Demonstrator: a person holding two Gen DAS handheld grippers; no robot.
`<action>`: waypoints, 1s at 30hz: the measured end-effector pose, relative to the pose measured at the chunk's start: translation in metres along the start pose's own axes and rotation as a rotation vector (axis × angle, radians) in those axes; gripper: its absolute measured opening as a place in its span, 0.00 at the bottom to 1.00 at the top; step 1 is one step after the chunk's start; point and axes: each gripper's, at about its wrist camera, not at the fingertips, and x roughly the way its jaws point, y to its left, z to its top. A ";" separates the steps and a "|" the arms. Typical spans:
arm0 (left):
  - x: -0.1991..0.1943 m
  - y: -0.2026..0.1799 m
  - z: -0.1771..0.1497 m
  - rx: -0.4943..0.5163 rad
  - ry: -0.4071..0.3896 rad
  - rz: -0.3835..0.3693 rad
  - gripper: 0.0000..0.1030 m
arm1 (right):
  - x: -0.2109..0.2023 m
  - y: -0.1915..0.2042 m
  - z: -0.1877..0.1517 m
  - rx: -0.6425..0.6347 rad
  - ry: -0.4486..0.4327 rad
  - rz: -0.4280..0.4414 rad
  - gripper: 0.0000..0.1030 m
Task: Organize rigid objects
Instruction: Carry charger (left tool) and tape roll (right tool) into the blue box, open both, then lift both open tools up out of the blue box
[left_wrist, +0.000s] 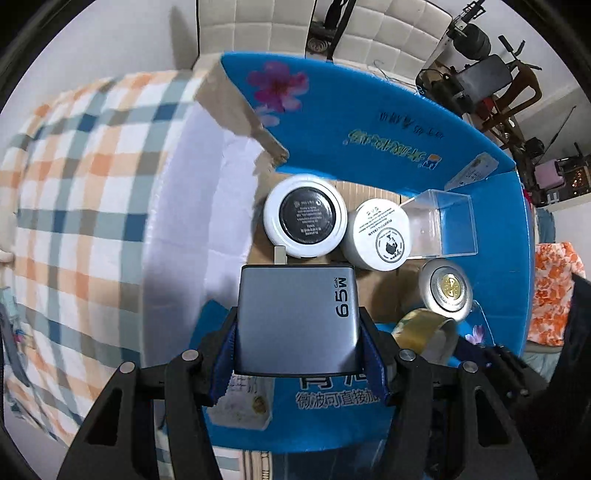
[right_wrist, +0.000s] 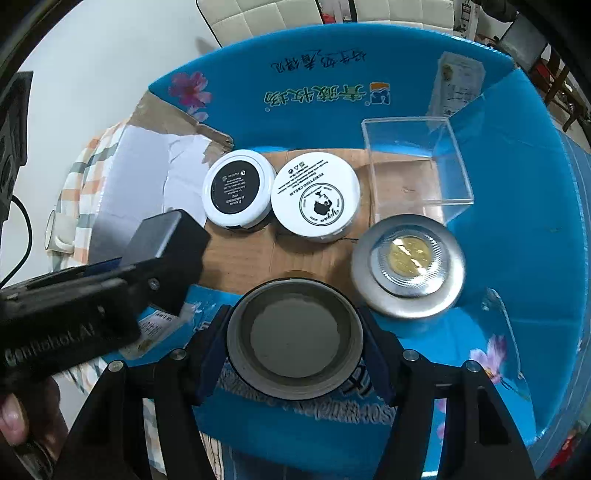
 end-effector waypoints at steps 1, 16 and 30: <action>0.003 -0.001 0.001 0.006 0.006 0.000 0.54 | 0.004 0.000 0.002 0.004 0.006 0.001 0.66; 0.057 0.009 0.017 0.028 0.165 0.015 0.55 | 0.060 -0.001 0.023 0.063 0.141 -0.062 0.66; 0.054 -0.002 0.021 0.058 0.204 0.057 0.58 | 0.052 -0.020 0.020 0.081 0.184 -0.064 0.87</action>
